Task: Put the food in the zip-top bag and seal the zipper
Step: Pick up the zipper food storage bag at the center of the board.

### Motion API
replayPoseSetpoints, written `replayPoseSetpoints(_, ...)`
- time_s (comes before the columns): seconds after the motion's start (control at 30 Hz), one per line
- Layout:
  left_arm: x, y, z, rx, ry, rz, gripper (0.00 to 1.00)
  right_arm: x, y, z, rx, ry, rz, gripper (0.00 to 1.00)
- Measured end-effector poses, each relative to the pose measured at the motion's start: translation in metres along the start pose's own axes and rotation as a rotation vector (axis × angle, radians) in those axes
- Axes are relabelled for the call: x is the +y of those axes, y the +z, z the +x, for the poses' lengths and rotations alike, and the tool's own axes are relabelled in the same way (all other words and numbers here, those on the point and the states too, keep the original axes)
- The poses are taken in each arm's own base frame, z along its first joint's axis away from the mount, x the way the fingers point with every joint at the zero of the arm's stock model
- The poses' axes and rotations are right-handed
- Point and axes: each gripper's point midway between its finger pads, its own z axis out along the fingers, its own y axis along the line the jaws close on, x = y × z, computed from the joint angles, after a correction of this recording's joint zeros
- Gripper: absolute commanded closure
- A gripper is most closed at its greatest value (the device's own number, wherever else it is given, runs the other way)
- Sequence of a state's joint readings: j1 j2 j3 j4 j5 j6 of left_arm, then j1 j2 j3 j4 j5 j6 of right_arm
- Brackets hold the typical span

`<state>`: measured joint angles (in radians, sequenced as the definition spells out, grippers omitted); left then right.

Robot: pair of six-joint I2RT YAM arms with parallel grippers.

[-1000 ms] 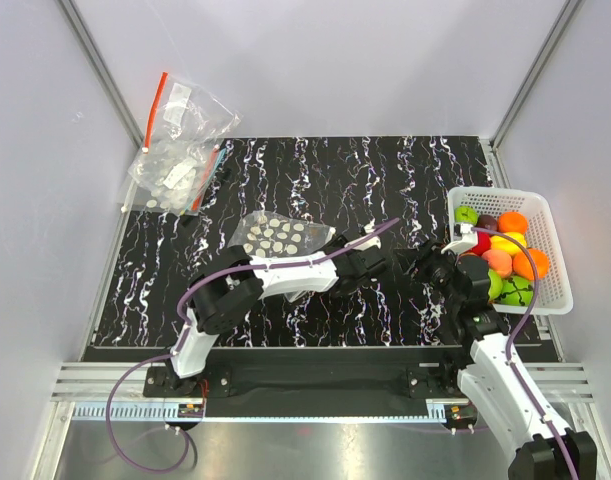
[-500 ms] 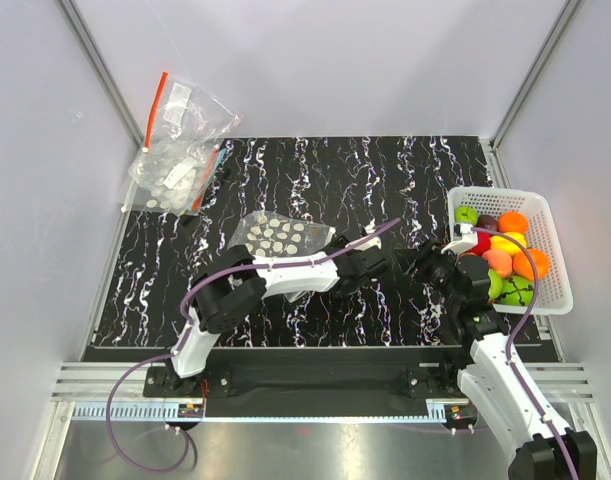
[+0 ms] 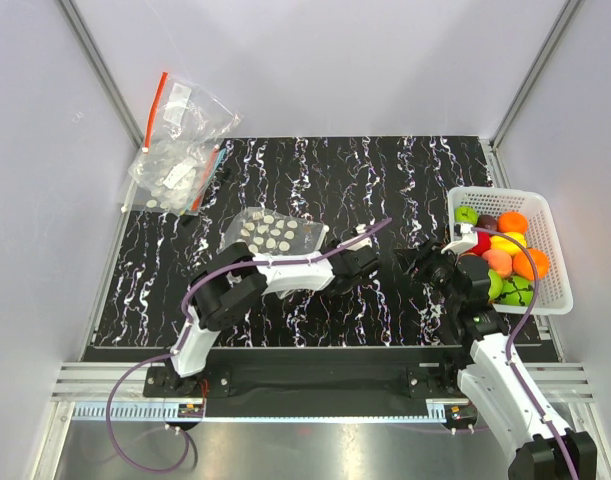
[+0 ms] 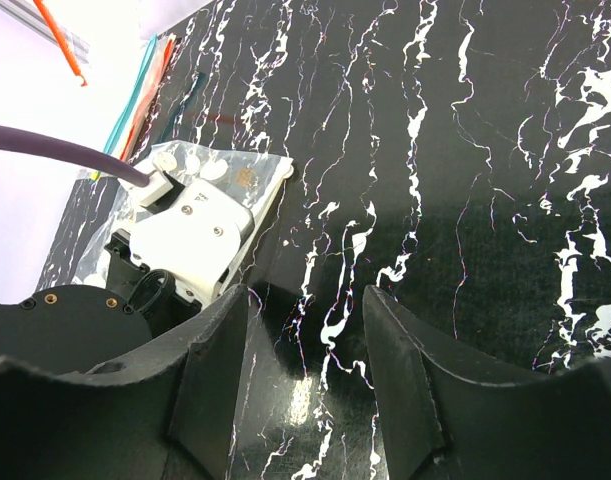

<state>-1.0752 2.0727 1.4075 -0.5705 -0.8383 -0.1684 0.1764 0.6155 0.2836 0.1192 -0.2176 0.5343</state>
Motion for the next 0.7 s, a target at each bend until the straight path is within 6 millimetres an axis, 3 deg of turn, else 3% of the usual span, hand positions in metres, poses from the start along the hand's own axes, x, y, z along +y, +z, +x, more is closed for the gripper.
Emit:
replayPoseSetpoints(0.1, 0.000, 0.001, 0.001, -0.001, -0.003, -0.004, 1.00, 0.000, 0.000, 0.000, 0.000, 0.000, 0.000, 0.43)
replayPoseSetpoints(0.43, 0.013, 0.003, 0.008, 0.020, -0.032, 0.006, 1.00, 0.000, 0.000, 0.001, 0.003, 0.000, -0.001, 0.44)
replayPoseSetpoints(0.57, 0.024, -0.027, -0.008, -0.038, -0.123, 0.125, 1.00, 0.000, 0.003, 0.005, 0.027, -0.007, -0.012, 0.48)
replayPoseSetpoints(0.7, 0.038, -0.066, -0.047, -0.170, -0.283, 0.305, 1.00, 0.006, 0.012, 0.020, 0.100, -0.001, -0.069, 0.48)
